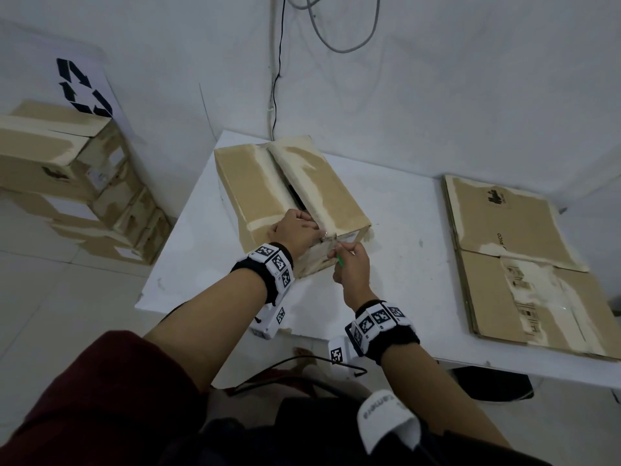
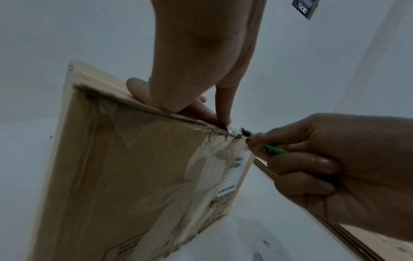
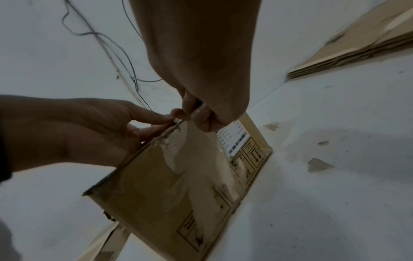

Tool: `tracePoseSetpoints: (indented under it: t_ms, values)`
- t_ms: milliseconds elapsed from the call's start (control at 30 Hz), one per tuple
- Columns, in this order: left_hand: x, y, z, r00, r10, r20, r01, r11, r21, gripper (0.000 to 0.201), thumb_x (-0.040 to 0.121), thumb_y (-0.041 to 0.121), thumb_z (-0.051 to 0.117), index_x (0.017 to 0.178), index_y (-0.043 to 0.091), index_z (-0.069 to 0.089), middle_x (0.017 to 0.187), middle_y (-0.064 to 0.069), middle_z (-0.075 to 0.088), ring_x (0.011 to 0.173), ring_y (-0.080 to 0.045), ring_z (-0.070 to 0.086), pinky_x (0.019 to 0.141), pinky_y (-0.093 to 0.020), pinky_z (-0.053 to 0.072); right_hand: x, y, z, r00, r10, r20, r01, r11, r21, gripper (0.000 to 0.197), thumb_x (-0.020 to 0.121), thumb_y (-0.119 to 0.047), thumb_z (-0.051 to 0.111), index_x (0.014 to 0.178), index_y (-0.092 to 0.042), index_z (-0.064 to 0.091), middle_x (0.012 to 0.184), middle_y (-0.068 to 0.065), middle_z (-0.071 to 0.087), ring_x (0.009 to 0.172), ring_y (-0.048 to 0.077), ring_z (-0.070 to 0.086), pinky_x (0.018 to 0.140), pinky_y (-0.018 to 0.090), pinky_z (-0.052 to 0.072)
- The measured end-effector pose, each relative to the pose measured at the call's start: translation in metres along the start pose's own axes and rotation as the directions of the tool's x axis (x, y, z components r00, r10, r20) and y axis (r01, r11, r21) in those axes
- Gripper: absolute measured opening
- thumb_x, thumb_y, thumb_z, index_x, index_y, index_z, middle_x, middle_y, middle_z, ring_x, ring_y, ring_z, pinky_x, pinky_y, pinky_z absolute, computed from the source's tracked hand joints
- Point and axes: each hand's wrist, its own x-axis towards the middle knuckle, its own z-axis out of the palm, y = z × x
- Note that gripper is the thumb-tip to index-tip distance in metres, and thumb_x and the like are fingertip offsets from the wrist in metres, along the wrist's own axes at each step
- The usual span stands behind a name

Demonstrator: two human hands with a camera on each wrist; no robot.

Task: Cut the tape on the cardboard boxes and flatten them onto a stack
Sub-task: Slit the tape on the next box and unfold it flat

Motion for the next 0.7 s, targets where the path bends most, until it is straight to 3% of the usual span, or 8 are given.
tracePoseSetpoints:
  t_ms: [100, 200, 300, 400, 467, 533, 600, 700]
  values:
    - [-0.003, 0.001, 0.0, 0.999, 0.03, -0.026, -0.029, 0.999, 0.042, 0.042, 0.062, 0.028, 0.084, 0.079, 0.028, 0.045, 0.07, 0.016, 0.066, 0.095, -0.007, 0.062, 0.105, -0.037, 0.032, 0.002, -0.004, 0.002, 0.999, 0.046, 0.002, -0.046, 0.998, 0.046, 0.013, 0.1, -0.004, 0.046, 0.088, -0.008, 0.046, 0.075, 0.008, 0.058, 0.033, 0.008, 0.026, 0.037, 0.018, 0.024]
    - [-0.004, 0.0, 0.0, 1.0, 0.018, 0.003, -0.018, 1.0, 0.007, 0.046, 0.051, 0.035, 0.08, 0.08, 0.026, 0.046, 0.067, 0.016, 0.066, 0.093, -0.008, 0.064, 0.104, -0.042, 0.039, 0.007, -0.008, 0.007, 0.999, 0.04, -0.015, -0.04, 0.999, 0.01, 0.015, 0.099, -0.005, 0.048, 0.085, -0.009, 0.046, 0.076, 0.007, 0.06, 0.033, 0.007, 0.03, 0.037, 0.02, 0.027]
    - [-0.005, 0.001, -0.005, 1.0, 0.0, 0.028, 0.002, 0.998, -0.057, 0.047, 0.053, 0.034, 0.083, 0.084, 0.026, 0.049, 0.068, 0.018, 0.07, 0.095, -0.008, 0.065, 0.102, -0.044, 0.042, -0.002, -0.001, 0.022, 1.0, 0.006, 0.012, -0.004, 0.994, -0.108, 0.017, 0.096, -0.009, 0.054, 0.081, -0.01, 0.048, 0.075, 0.006, 0.065, 0.034, 0.008, 0.034, 0.038, 0.023, 0.028]
    - [-0.008, 0.008, -0.007, 0.997, -0.065, 0.037, 0.068, 0.995, -0.078, 0.051, 0.057, 0.05, 0.081, 0.091, 0.029, 0.048, 0.089, 0.013, 0.071, 0.106, -0.015, 0.06, 0.101, -0.045, 0.042, -0.015, 0.008, 0.033, 1.0, -0.009, -0.015, 0.008, 0.997, -0.077, 0.023, 0.097, -0.016, 0.059, 0.078, -0.01, 0.047, 0.069, 0.004, 0.065, 0.037, 0.013, 0.035, 0.038, 0.022, 0.029]
    - [-0.009, 0.012, -0.005, 0.99, -0.142, -0.029, 0.142, 0.99, 0.02, 0.059, 0.062, 0.068, 0.071, 0.099, 0.028, 0.049, 0.107, 0.003, 0.063, 0.114, -0.022, 0.05, 0.101, -0.043, 0.041, -0.015, 0.01, 0.026, 0.997, -0.065, -0.051, 0.061, 0.995, -0.083, 0.022, 0.097, -0.012, 0.055, 0.077, -0.01, 0.049, 0.072, 0.008, 0.065, 0.039, 0.014, 0.037, 0.039, 0.022, 0.03]
    - [-0.006, 0.017, -0.002, 0.988, -0.139, -0.062, 0.143, 0.987, 0.07, 0.067, 0.063, 0.07, 0.069, 0.11, 0.024, 0.052, 0.111, -0.001, 0.06, 0.118, -0.025, 0.047, 0.103, -0.043, 0.038, -0.009, 0.008, 0.008, 0.988, -0.136, -0.074, 0.129, 0.987, -0.094, 0.02, 0.097, -0.01, 0.056, 0.077, -0.008, 0.051, 0.072, 0.011, 0.063, 0.039, 0.013, 0.038, 0.04, 0.022, 0.031]
    - [-0.002, 0.02, 0.0, 0.995, -0.095, -0.023, 0.098, 0.983, 0.154, 0.058, 0.073, 0.056, 0.07, 0.116, 0.021, 0.052, 0.109, -0.001, 0.061, 0.118, -0.026, 0.048, 0.106, -0.046, 0.033, -0.004, 0.004, -0.016, 0.97, -0.192, -0.148, 0.178, 0.978, -0.105, 0.017, 0.096, -0.01, 0.057, 0.08, -0.007, 0.052, 0.07, 0.01, 0.061, 0.042, 0.013, 0.039, 0.044, 0.023, 0.032]
    - [0.007, 0.013, -0.002, 0.997, 0.004, 0.075, -0.025, 0.959, 0.282, 0.033, 0.075, 0.048, 0.066, 0.092, 0.025, 0.052, 0.084, 0.003, 0.06, 0.096, -0.028, 0.06, 0.102, -0.052, 0.033, 0.007, 0.0, -0.044, 0.914, -0.252, -0.318, 0.226, 0.967, -0.115, 0.013, 0.097, -0.013, 0.055, 0.084, -0.012, 0.052, 0.072, 0.005, 0.064, 0.053, 0.015, 0.045, 0.058, 0.031, 0.039]
